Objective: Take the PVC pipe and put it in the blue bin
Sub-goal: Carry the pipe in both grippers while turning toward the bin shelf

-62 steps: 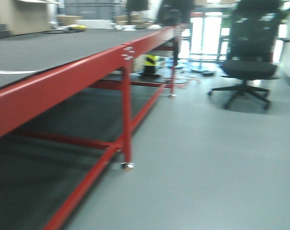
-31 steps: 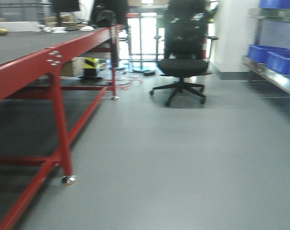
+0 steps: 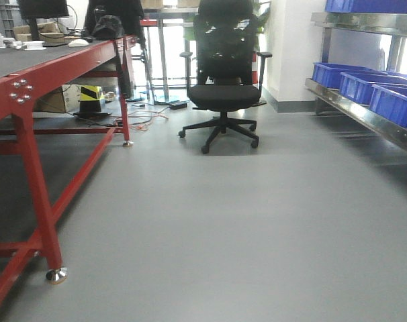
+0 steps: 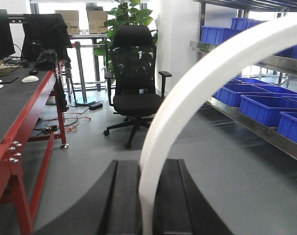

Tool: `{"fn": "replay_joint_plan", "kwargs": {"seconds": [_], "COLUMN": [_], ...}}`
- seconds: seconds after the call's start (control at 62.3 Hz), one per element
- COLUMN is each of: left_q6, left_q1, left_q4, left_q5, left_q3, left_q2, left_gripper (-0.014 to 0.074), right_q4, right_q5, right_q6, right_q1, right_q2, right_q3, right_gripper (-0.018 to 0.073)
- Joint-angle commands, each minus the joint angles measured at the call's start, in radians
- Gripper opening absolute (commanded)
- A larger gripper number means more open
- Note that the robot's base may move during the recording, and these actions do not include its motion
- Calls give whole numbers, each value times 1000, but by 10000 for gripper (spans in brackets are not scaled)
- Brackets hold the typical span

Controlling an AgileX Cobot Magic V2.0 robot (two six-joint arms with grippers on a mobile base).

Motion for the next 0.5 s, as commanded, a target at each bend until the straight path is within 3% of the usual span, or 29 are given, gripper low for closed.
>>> {"fn": "replay_joint_plan", "kwargs": {"seconds": [0.0, 0.482], "left_q6": [1, 1], "left_q1": [0, 0], "left_q4": [0, 0], "left_q5": [-30, -30], "left_q3": [-1, -1], "left_q2": [-4, -4], "left_gripper": [-111, -111], "right_q4": [-13, -13], "right_q5": [-24, -24], "right_q6": [-8, -8], "right_q1": [-6, -6], "right_q2": [-3, -3], "right_q3": [0, 0], "right_gripper": [-161, -161]}}
